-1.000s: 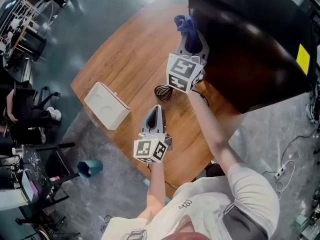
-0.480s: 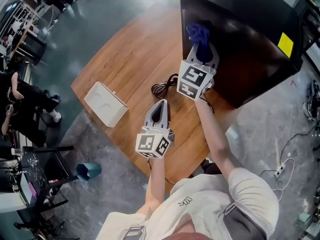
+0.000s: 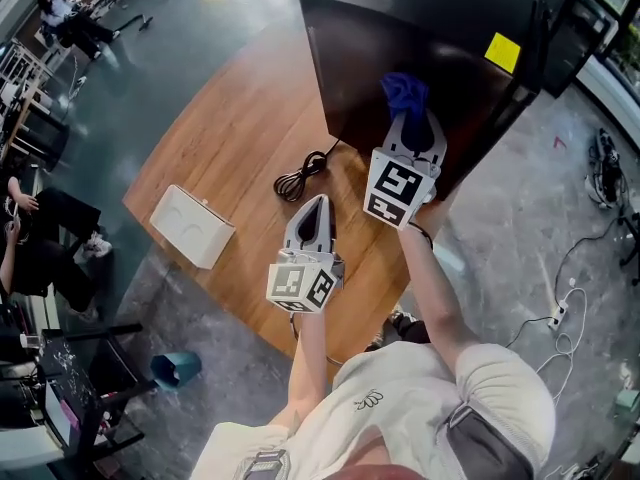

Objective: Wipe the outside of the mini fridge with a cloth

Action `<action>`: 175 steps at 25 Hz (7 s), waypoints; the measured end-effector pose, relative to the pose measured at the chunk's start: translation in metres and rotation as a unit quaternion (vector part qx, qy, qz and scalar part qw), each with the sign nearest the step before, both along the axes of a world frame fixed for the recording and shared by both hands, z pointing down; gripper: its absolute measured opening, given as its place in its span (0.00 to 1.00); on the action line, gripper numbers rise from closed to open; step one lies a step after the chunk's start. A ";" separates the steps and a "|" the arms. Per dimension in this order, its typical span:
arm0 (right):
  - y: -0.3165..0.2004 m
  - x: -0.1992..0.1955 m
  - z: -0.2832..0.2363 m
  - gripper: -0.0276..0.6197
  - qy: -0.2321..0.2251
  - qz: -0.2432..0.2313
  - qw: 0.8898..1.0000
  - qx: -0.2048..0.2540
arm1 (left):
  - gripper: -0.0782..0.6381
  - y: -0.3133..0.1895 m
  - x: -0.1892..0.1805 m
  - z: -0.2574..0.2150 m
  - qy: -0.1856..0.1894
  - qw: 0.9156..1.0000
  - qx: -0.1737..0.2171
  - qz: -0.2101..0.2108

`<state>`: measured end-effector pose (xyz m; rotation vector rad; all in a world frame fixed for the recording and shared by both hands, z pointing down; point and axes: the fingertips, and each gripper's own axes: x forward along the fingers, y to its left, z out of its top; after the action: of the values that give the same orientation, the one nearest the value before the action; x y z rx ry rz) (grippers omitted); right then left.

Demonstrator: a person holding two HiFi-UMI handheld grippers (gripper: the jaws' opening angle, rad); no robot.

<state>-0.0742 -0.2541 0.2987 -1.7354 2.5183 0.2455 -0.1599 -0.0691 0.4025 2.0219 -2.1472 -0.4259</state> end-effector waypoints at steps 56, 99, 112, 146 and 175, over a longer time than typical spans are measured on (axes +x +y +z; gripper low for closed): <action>0.000 -0.141 0.044 0.14 -0.002 -0.134 0.990 -0.038 | 0.12 0.020 -0.037 0.018 -0.036 0.997 0.003 -0.065; -0.007 -0.020 0.069 0.14 -0.009 0.014 0.998 -0.058 | 0.12 0.029 0.012 -0.005 -0.031 0.999 0.029 -0.010; 0.012 0.102 0.060 0.14 -0.007 0.081 0.996 -0.043 | 0.12 0.019 0.076 0.003 -0.064 0.995 0.018 0.079; 0.054 0.022 0.076 0.14 -0.016 -0.071 0.995 -0.072 | 0.12 0.011 0.032 0.021 -0.027 0.999 0.011 0.023; -0.036 -0.198 0.145 0.14 0.043 -0.080 0.993 -0.072 | 0.12 0.023 -0.050 0.071 0.032 0.998 -0.041 -0.046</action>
<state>-0.2719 -0.2898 0.4441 -1.5893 2.7829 0.1350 -0.2103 -0.0459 0.4739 1.8470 -2.1892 -0.4025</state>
